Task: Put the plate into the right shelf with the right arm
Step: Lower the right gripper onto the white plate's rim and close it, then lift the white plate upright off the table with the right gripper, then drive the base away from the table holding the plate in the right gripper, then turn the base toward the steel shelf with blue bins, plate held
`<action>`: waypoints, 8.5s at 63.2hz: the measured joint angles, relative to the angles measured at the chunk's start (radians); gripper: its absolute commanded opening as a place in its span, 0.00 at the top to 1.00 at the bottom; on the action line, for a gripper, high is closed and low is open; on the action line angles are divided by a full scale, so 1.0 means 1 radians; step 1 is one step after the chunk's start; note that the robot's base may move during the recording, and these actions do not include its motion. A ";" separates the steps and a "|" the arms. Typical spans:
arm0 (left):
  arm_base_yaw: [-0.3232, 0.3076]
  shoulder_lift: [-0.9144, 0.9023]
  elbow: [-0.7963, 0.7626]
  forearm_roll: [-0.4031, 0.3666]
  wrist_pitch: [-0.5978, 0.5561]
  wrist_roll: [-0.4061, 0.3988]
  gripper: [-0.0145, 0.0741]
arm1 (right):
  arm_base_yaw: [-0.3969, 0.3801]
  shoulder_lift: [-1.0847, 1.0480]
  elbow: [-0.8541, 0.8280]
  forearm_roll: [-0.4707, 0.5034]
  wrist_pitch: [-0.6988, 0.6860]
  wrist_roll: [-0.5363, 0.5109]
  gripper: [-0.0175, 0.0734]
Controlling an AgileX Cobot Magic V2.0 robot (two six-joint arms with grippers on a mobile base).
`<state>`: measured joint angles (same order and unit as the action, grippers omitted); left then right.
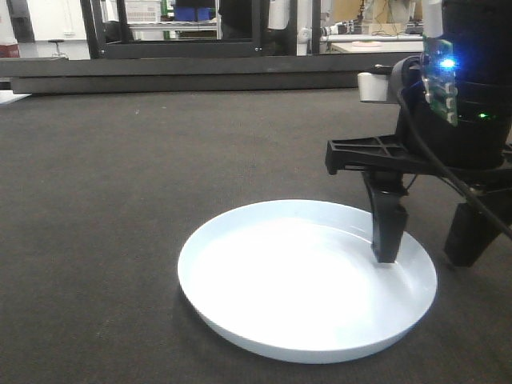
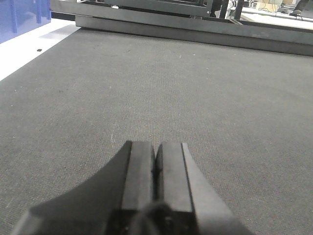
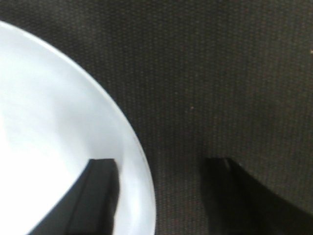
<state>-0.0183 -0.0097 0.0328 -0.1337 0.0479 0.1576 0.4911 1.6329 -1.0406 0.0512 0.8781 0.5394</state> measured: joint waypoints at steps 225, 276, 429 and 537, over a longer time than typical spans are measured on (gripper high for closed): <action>0.000 0.000 0.000 0.000 0.000 0.000 0.98 | -0.277 -1.334 0.649 0.094 -0.741 -0.612 0.75; 0.000 0.000 0.000 0.000 0.000 0.000 0.98 | -0.277 -1.334 0.649 0.094 -0.741 -0.613 0.75; 0.000 0.000 0.000 0.000 0.000 0.000 0.98 | -0.277 -1.334 0.649 0.094 -0.731 -0.613 0.75; 0.000 0.000 0.000 0.000 0.000 0.000 0.98 | -0.277 -1.334 0.650 0.094 -0.723 -0.613 0.75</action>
<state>-0.0183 -0.0097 0.0328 -0.1337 0.0479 0.1576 0.2136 0.2992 -0.3910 0.1450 0.1549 -0.0732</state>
